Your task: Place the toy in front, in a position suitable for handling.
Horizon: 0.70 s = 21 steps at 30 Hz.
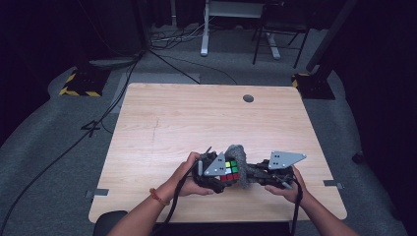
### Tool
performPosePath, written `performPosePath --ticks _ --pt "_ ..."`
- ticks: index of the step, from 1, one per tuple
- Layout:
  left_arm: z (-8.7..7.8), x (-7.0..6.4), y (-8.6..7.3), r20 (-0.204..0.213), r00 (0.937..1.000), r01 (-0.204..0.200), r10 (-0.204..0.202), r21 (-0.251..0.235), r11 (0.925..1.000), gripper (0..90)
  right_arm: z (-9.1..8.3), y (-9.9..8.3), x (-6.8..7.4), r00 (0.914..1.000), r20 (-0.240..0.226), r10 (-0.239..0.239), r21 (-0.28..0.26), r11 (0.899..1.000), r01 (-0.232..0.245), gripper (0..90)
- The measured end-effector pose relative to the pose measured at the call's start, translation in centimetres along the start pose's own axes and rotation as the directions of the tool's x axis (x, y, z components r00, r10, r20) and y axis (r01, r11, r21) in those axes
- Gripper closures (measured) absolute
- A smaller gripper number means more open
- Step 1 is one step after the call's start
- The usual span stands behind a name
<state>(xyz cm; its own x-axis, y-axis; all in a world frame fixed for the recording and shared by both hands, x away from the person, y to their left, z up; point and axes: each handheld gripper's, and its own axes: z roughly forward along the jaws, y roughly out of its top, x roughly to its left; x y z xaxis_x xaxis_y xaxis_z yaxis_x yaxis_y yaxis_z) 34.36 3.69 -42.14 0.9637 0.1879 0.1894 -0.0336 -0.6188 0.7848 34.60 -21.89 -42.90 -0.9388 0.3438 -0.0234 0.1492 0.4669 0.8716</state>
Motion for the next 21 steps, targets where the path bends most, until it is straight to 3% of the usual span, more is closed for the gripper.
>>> performPosePath --ticks 5,10,11,13,18,21 --pt "-0.8 0.4 0.0 0.005 0.9998 0.017 -0.017 -0.045 0.9988 33.4 1.4 -0.8 -0.3 0.9998 0.018 -0.008 0.091 0.996 0.006 75.2" --pt "-0.5 0.4 -0.1 0.008 1.0000 0.005 -0.004 -0.024 0.9997 33.4 1.2 -0.6 -0.2 0.9996 0.023 -0.016 0.089 0.996 0.014 75.3" --pt "-0.1 0.4 -0.3 0.004 1.0000 -0.005 0.005 0.003 1.0000 33.4 0.6 -0.2 -0.1 1.0000 0.001 0.001 0.043 0.999 -0.001 75.2" --pt "0.1 0.5 -0.4 0.015 0.9999 0.005 -0.005 0.004 1.0000 33.4 0.2 0.2 0.1 0.9999 0.006 -0.010 0.026 1.000 0.010 75.2" --pt "-0.1 0.2 -0.2 0.026 0.9997 -0.005 0.005 -0.011 0.9999 33.4 0.4 0.1 0.0 0.9994 0.024 -0.024 0.045 0.999 0.023 75.2" --pt "-0.3 0.0 0.0 0.031 0.9995 -0.011 0.012 -0.028 0.9995 33.3 1.3 -0.5 -0.2 0.9990 0.036 -0.028 0.099 0.995 0.024 75.2"
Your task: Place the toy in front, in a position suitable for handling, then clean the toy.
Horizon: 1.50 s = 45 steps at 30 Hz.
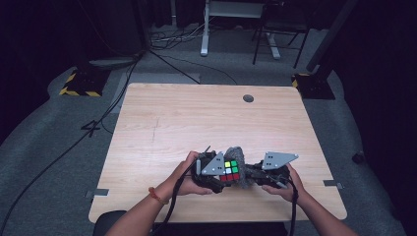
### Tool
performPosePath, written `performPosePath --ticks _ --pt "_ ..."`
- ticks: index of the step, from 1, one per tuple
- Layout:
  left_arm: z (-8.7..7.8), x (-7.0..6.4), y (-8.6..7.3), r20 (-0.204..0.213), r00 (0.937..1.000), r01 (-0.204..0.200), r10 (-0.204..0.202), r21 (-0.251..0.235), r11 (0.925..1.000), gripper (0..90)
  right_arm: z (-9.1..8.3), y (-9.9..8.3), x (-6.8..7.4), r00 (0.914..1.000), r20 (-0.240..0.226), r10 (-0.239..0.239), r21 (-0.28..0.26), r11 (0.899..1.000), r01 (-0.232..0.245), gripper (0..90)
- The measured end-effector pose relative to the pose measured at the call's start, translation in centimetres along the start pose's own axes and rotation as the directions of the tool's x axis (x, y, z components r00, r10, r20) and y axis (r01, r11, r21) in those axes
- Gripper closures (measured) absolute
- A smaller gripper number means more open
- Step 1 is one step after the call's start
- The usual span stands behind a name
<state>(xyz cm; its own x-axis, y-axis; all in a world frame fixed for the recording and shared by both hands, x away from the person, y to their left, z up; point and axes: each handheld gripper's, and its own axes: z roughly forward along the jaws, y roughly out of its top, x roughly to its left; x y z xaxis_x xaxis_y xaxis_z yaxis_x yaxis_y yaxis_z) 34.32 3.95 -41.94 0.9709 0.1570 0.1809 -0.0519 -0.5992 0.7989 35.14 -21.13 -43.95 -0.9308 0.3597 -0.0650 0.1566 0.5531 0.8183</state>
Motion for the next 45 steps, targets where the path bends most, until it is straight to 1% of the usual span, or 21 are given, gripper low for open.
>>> performPosePath --ticks 1,2,4,5,11,13,14,15,16,18,20,22,25,26,30,33,39,40,41,44,45 --pt "0.0 0.0 0.0 0.000 1.0000 0.000 0.000 0.000 1.0000 33.4 0.0 0.0 0.0 1.0000 0.000 0.000 0.000 1.000 0.000 75.2" --pt "-0.1 0.0 0.0 -0.001 1.0000 -0.005 0.005 -0.003 1.0000 33.4 0.5 -0.2 -0.1 1.0000 -0.006 0.006 0.023 1.000 -0.006 75.2" --pt "-0.1 0.2 -0.1 0.004 1.0000 -0.002 0.002 -0.001 1.0000 33.3 0.8 -0.3 -0.2 1.0000 -0.007 0.007 0.031 0.999 -0.007 75.2" --pt "-0.1 0.2 -0.2 0.006 1.0000 0.004 -0.004 -0.003 1.0000 33.4 0.8 -0.3 -0.2 1.0000 -0.006 0.008 0.032 0.999 -0.007 75.2" --pt "-0.2 0.4 -0.4 0.010 0.9999 0.006 -0.006 0.004 1.0000 33.3 0.9 -0.2 -0.1 0.9999 -0.008 0.008 0.035 0.999 -0.007 75.2" --pt "-0.1 0.5 -0.5 -0.008 1.0000 -0.004 0.004 0.029 0.9996 33.4 0.7 -0.1 0.1 0.9999 -0.013 0.006 0.023 1.000 -0.006 75.2" --pt "-0.1 0.5 -0.5 -0.008 1.0000 -0.004 0.004 0.029 0.9996 33.4 0.7 -0.1 0.1 0.9999 -0.013 0.006 0.023 1.000 -0.006 75.2" --pt "0.1 0.6 -0.7 -0.018 0.9998 -0.008 0.008 0.042 0.9991 33.4 0.6 -0.1 0.2 0.9999 -0.014 0.003 0.019 1.000 -0.003 75.2" --pt "0.3 0.8 -0.9 -0.031 0.9995 -0.002 0.004 0.058 0.9983 33.3 0.4 0.0 0.3 0.9998 -0.019 0.000 0.005 1.000 0.000 75.2" --pt "0.6 1.0 -1.3 -0.005 0.9996 0.029 -0.028 0.052 0.9982 33.4 -0.2 0.4 0.5 0.9995 -0.032 -0.005 -0.028 1.000 0.004 75.1" --pt "0.6 0.9 -1.1 -0.006 0.9997 0.023 -0.023 0.047 0.9986 33.3 -0.7 0.8 0.7 0.9998 -0.013 -0.017 -0.056 0.998 0.016 75.1" --pt "0.5 0.6 -0.8 0.003 0.9997 0.026 -0.026 0.023 0.9994 33.4 -0.8 0.8 0.5 0.9999 -0.012 -0.007 -0.065 0.998 0.006 75.1" --pt "0.5 0.4 -0.6 0.008 0.9998 0.019 -0.019 0.015 0.9997 33.4 -0.5 0.6 0.0 1.0000 -0.002 0.004 -0.051 0.999 -0.004 75.1" --pt "0.4 0.2 -0.3 0.000 1.0000 0.005 -0.005 0.019 0.9998 33.4 -0.3 0.4 0.0 1.0000 0.000 0.009 -0.043 0.999 -0.009 75.1" --pt "0.4 0.2 -0.2 0.008 0.9999 -0.009 0.009 0.018 0.9998 33.4 -0.3 0.2 0.0 0.9999 0.005 0.010 -0.033 0.999 -0.010 75.1" --pt "0.4 0.3 -0.2 0.015 0.9999 -0.005 0.004 0.014 0.9999 33.4 -0.4 0.2 0.1 0.9999 0.006 0.012 -0.034 0.999 -0.011 75.1" --pt "0.7 0.5 -0.5 0.009 0.9999 0.006 -0.006 0.030 0.9995 33.4 -0.8 0.5 0.5 1.0000 0.008 0.000 -0.050 0.999 0.001 75.1" --pt "0.7 0.5 -0.5 0.010 0.9999 0.009 -0.009 0.021 0.9997 33.4 -0.9 0.6 0.4 1.0000 0.009 -0.003 -0.055 0.998 0.003 75.1" --pt "0.7 0.5 -0.4 0.005 1.0000 0.004 -0.004 0.022 0.9998 33.4 -0.9 0.6 0.4 0.9999 0.009 -0.005 -0.054 0.998 0.006 75.1" --pt "0.6 0.3 -0.2 0.007 1.0000 -0.002 0.002 0.012 0.9999 33.4 -0.9 0.6 0.3 0.9999 0.010 -0.006 -0.050 0.999 0.007 75.1" --pt "0.6 0.2 -0.1 0.007 1.0000 -0.004 0.004 0.007 1.0000 33.4 -0.6 0.4 0.1 0.9999 0.012 -0.011 -0.030 0.999 0.011 75.1"
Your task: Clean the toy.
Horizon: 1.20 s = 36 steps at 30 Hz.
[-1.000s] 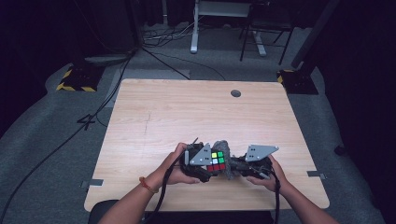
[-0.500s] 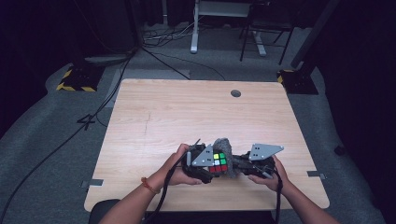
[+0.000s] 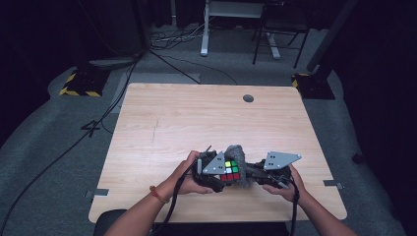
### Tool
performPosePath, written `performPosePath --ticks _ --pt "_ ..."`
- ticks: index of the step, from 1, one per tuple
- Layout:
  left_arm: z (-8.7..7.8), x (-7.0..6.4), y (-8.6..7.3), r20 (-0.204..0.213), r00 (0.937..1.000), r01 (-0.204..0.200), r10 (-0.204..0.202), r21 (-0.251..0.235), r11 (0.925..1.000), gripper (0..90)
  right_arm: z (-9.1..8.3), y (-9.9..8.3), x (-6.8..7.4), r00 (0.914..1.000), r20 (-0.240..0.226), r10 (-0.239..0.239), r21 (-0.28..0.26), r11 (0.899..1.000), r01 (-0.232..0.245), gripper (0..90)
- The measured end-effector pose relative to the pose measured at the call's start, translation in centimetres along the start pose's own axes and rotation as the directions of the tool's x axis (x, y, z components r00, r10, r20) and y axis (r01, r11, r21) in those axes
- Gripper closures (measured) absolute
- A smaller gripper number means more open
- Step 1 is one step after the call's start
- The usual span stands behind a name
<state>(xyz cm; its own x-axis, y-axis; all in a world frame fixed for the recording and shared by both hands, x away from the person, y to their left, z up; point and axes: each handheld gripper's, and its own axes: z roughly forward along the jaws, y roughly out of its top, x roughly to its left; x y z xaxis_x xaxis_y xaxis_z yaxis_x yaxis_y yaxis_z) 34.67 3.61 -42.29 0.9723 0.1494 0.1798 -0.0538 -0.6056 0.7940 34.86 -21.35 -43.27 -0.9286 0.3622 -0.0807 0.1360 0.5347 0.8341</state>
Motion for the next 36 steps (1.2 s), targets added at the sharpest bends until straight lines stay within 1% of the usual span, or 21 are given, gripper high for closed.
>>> performPosePath --ticks 2,3,5,7,9,10,12,13,15,17,19,20,23,24,25,27,28,31,32,34,36 --pt "-0.2 -0.1 0.3 0.002 0.9999 -0.010 0.010 -0.012 0.9999 33.4 0.5 -0.5 -0.2 0.9998 -0.005 0.017 0.025 1.000 -0.017 75.0" --pt "-0.4 -0.1 0.5 0.009 0.9999 -0.005 0.005 -0.028 0.9996 33.4 1.0 -1.1 -0.2 0.9998 -0.005 0.019 0.070 0.997 -0.019 75.1" --pt "-0.4 -0.1 0.5 0.009 0.9999 -0.008 0.008 -0.029 0.9996 33.4 1.1 -1.3 -0.1 0.9994 -0.017 0.028 0.065 0.998 -0.027 75.0" --pt "-0.5 0.1 0.4 0.002 1.0000 -0.010 0.010 -0.023 0.9997 33.4 0.9 -1.1 0.0 0.9997 -0.009 0.022 0.055 0.998 -0.021 75.1" --pt "-0.5 0.3 0.2 -0.003 1.0000 -0.001 0.001 -0.015 0.9999 33.4 0.3 -0.7 0.2 0.9997 -0.011 0.022 0.013 1.000 -0.022 75.0" --pt "-0.2 0.3 0.1 -0.017 0.9998 -0.013 0.013 0.019 0.9997 33.4 -0.1 -0.5 0.3 0.9997 -0.013 0.019 -0.007 1.000 -0.019 75.0" --pt "0.2 0.3 -0.1 -0.004 1.0000 -0.008 0.008 0.024 0.9997 33.4 -0.8 -0.2 0.6 0.9995 -0.024 0.021 -0.043 0.999 -0.022 75.0" --pt "0.3 0.3 0.0 0.002 1.0000 0.000 0.000 0.010 0.9999 33.5 -1.0 0.0 0.8 0.9999 -0.014 0.008 -0.042 0.999 -0.009 75.0" --pt "0.2 0.2 0.1 0.000 1.0000 -0.002 0.002 0.008 1.0000 33.4 -1.2 0.1 0.9 1.0000 -0.004 -0.003 -0.042 0.999 0.003 75.0" --pt "0.1 0.0 0.3 0.005 1.0000 -0.005 0.005 -0.002 1.0000 33.4 -1.3 -0.1 0.8 0.9999 -0.005 0.011 -0.049 0.999 -0.012 74.9" --pt "0.1 -0.2 0.5 0.014 0.9998 -0.013 0.013 -0.016 0.9998 33.4 -1.0 -0.3 0.5 0.9997 0.012 0.020 -0.031 0.999 -0.019 74.9" --pt "-0.1 -0.4 0.8 0.013 0.9996 -0.025 0.025 -0.023 0.9994 33.4 -0.5 -0.7 0.2 0.9993 0.012 0.036 -0.008 0.999 -0.036 74.9" --pt "-0.5 -0.3 0.9 0.014 0.9997 -0.020 0.021 -0.050 0.9986 33.4 -0.2 -1.0 0.0 0.9989 0.006 0.047 0.008 0.999 -0.047 74.9" --pt "-0.8 -0.2 1.0 0.015 0.9998 -0.014 0.015 -0.075 0.9971 33.4 0.4 -1.4 -0.2 0.9978 -0.013 0.065 0.035 0.997 -0.065 74.9" --pt "-0.8 -0.2 1.0 0.015 0.9998 -0.014 0.015 -0.075 0.9971 33.4 0.4 -1.4 -0.2 0.9978 -0.013 0.065 0.035 0.997 -0.065 74.9" --pt "-1.0 -0.2 1.1 0.022 0.9996 -0.017 0.019 -0.087 0.9961 33.4 1.1 -1.8 -0.1 0.9948 -0.061 0.082 0.039 0.996 -0.080 74.8" --pt "-1.0 -0.2 1.1 0.028 0.9995 -0.016 0.018 -0.091 0.9958 33.4 1.1 -1.7 0.0 0.9933 -0.082 0.082 0.022 0.997 -0.080 74.8" --pt "-1.0 -0.1 1.0 0.029 0.9993 -0.022 0.024 -0.088 0.9959 33.1 0.9 -1.5 0.1 0.9924 -0.089 0.085 0.006 0.996 -0.085 74.8" --pt "-1.1 -0.1 0.9 0.027 0.9992 -0.027 0.029 -0.084 0.9961 33.0 0.7 -1.7 -0.1 0.9902 -0.097 0.101 -0.017 0.995 -0.103 74.9" --pt "-1.1 0.1 0.7 0.029 0.9992 -0.025 0.028 -0.079 0.9966 33.0 0.3 -1.7 -0.4 0.9859 -0.116 0.120 -0.036 0.992 -0.125 75.0" --pt "-1.2 0.1 0.7 0.025 0.9992 -0.030 0.032 -0.079 0.9965 33.0 0.0 -1.7 -0.4 0.9871 -0.112 0.115 -0.051 0.991 -0.121 75.1"
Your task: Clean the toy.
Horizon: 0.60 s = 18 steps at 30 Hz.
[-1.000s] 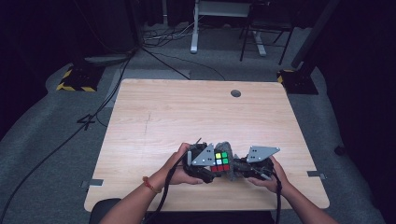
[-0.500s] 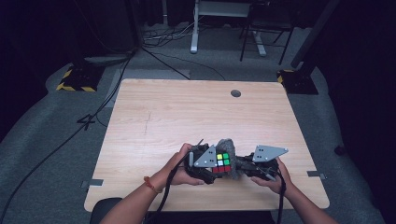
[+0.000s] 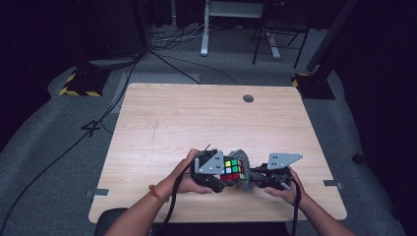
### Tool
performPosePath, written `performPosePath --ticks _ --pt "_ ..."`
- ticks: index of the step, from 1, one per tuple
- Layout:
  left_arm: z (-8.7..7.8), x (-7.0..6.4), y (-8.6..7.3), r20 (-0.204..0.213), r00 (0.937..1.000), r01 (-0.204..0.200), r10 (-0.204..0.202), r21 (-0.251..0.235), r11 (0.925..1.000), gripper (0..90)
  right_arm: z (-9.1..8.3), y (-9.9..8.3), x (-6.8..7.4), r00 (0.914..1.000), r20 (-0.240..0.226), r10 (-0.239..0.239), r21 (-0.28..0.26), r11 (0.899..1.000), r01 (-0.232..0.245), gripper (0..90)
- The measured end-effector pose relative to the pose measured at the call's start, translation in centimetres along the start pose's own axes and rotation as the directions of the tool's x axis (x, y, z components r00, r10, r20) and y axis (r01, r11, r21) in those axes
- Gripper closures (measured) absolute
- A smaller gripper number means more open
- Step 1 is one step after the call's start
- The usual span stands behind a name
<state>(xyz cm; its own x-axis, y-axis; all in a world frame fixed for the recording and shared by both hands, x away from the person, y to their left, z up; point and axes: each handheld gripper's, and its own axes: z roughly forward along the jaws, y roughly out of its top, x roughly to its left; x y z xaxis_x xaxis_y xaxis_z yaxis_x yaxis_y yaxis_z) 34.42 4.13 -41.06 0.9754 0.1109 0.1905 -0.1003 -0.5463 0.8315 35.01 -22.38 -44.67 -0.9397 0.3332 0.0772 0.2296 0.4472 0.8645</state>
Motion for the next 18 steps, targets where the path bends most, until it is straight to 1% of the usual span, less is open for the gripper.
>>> performPosePath --ticks 1,2,4,5,6,7,9,10,11,13,16,18 --pt "0.00 0.00 0.00 0.000 1.0000 0.000 0.000 0.000 1.0000 32.9 -0.10 0.07 0.03 1.0000 0.000 -0.001 -0.004 1.000 0.001 75.1" --pt "-0.07 0.09 -0.04 0.003 1.0000 -0.008 0.008 0.001 1.0000 32.9 -0.19 0.13 0.08 1.0000 -0.003 -0.001 -0.011 1.000 0.001 75.1" --pt "-0.08 0.08 -0.09 0.002 1.0000 -0.003 0.003 0.004 1.0000 32.8 -0.26 0.16 0.12 1.0000 -0.003 0.000 -0.016 1.000 0.000 75.2" --pt "0.03 -0.04 -0.09 -0.006 0.9997 -0.023 0.023 0.024 0.9995 32.8 -0.35 0.20 0.13 1.0000 0.001 -0.005 -0.021 1.000 0.005 75.2" --pt "0.03 -0.04 -0.09 -0.006 0.9997 -0.023 0.023 0.024 0.9995 32.7 -0.35 0.20 0.13 1.0000 0.001 -0.005 -0.021 1.000 0.005 75.2" --pt "0.19 -0.23 -0.10 -0.016 0.9993 -0.032 0.033 0.046 0.9984 32.8 -0.45 0.22 0.13 1.0000 -0.001 -0.009 -0.025 1.000 0.009 75.2" --pt "0.25 -0.20 -0.12 -0.021 0.9991 -0.035 0.037 0.051 0.9980 32.8 -0.51 0.24 0.11 1.0000 -0.001 -0.008 -0.025 1.000 0.008 75.2" --pt "0.36 -0.24 -0.11 -0.024 0.9989 -0.040 0.041 0.064 0.9972 32.8 -0.55 0.26 0.11 1.0000 0.000 -0.009 -0.027 1.000 0.009 75.2" --pt "0.46 -0.31 -0.08 -0.031 0.9977 -0.058 0.060 0.081 0.9951 32.8 -0.59 0.27 0.12 1.0000 0.001 -0.008 -0.032 0.999 0.008 75.2" --pt "0.66 -0.32 -0.15 -0.034 0.9975 -0.058 0.062 0.093 0.9939 32.8 -0.66 0.29 0.14 0.9999 0.005 -0.015 -0.031 0.999 0.015 75.2" --pt "0.73 -0.33 -0.20 -0.036 0.9976 -0.056 0.059 0.097 0.9938 32.8 -0.79 0.39 0.17 0.9998 0.007 -0.020 -0.034 0.999 0.020 75.2" --pt "0.85 -0.31 -0.26 -0.038 0.9970 -0.063 0.067 0.114 0.9915 32.8 -0.86 0.42 0.19 0.9998 0.010 -0.019 -0.038 0.999 0.019 75.2"
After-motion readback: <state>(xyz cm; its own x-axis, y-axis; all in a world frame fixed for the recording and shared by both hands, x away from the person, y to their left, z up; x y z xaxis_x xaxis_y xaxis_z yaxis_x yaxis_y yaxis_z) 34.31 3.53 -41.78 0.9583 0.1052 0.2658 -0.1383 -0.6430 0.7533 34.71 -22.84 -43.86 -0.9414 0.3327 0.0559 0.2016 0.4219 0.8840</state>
